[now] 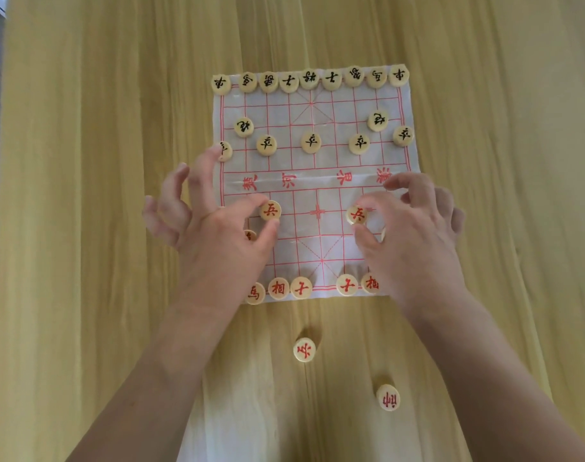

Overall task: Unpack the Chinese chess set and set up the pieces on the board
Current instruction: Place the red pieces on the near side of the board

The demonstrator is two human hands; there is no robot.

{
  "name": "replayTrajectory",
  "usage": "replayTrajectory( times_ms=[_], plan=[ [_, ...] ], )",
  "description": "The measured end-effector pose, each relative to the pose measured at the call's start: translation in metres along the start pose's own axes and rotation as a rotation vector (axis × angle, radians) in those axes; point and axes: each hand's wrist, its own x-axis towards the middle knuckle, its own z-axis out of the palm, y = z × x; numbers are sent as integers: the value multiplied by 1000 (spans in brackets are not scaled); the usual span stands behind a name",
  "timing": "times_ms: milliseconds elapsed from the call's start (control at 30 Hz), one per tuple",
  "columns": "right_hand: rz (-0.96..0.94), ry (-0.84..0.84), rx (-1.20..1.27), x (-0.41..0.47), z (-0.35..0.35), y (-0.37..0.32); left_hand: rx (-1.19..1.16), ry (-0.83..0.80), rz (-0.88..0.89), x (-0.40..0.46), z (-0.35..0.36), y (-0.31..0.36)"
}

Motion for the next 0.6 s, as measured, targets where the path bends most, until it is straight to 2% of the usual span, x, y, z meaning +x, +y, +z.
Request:
replayTrajectory(
  times_ms=[600],
  plan=[
    [19,-23,-12,13,1,5,83,-5,15,5,4,3]
  ],
)
